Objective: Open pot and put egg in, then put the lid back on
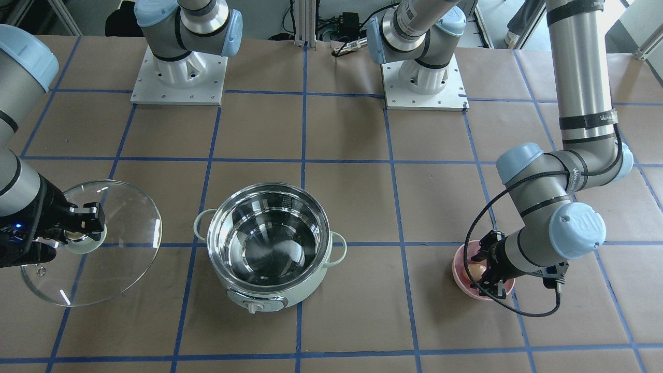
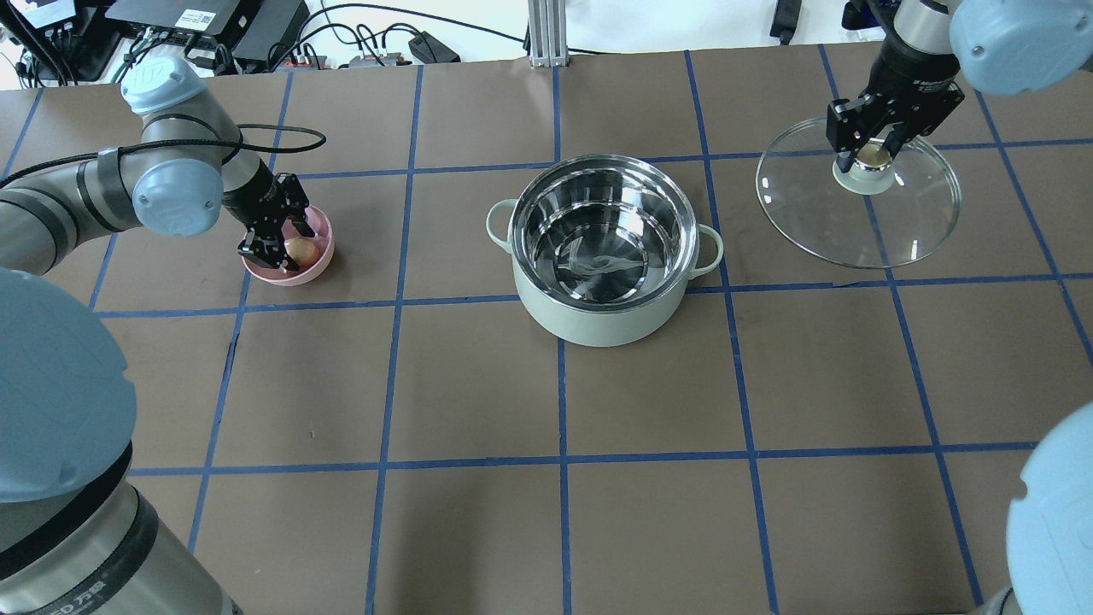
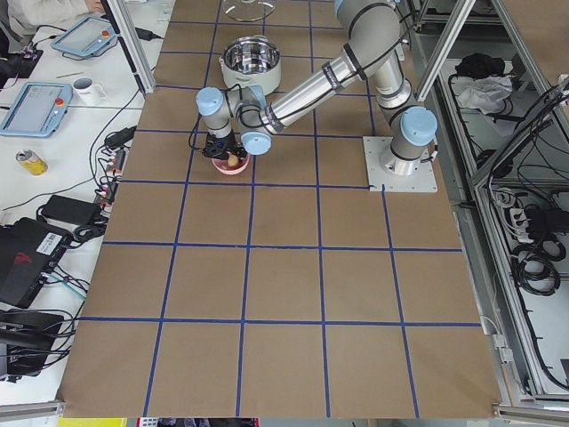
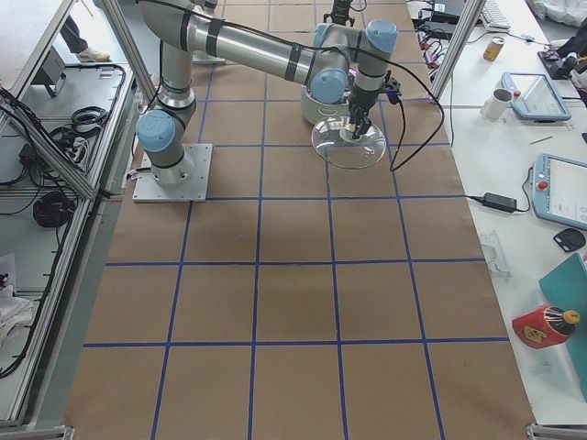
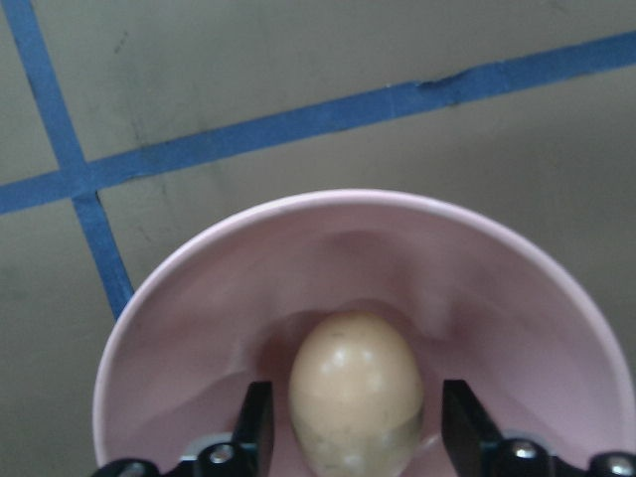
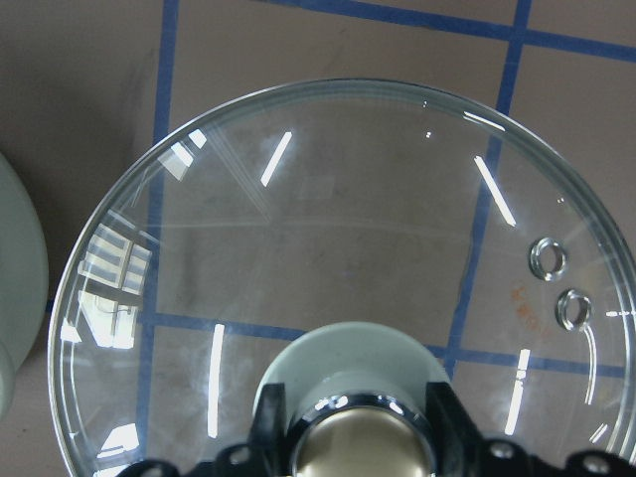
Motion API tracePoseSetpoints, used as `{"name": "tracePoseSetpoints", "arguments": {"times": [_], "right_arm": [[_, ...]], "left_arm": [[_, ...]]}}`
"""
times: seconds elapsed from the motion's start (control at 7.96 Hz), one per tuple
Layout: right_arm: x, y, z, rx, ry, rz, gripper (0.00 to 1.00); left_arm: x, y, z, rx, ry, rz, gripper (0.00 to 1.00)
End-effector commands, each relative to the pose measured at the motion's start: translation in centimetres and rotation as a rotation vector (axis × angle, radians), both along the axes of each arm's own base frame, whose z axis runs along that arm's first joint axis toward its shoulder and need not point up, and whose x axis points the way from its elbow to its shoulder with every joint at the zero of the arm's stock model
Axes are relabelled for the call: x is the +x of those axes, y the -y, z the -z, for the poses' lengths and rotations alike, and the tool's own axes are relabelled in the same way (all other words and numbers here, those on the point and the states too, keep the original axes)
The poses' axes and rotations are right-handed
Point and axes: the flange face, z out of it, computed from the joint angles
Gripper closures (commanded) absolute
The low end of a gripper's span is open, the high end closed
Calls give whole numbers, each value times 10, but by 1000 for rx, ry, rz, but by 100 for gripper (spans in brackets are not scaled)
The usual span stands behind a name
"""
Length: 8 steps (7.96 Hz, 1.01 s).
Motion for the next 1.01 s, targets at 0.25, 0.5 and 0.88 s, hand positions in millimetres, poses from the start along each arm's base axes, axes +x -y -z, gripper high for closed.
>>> {"name": "tracePoseSetpoints", "arguments": {"times": [0.25,0.5,0.88], "right_arm": [[-28,-3,-8,-11,1,-38,100],[-35,-4,-11,-17,6,-28,100],[-35,-3,-10,-22,6,-28,100]], "left_arm": [[0,-1,-9,-10,4,8,100],[0,-1,-11,-12,4,9,100],[1,0,-26,-35,14,14,100]]}}
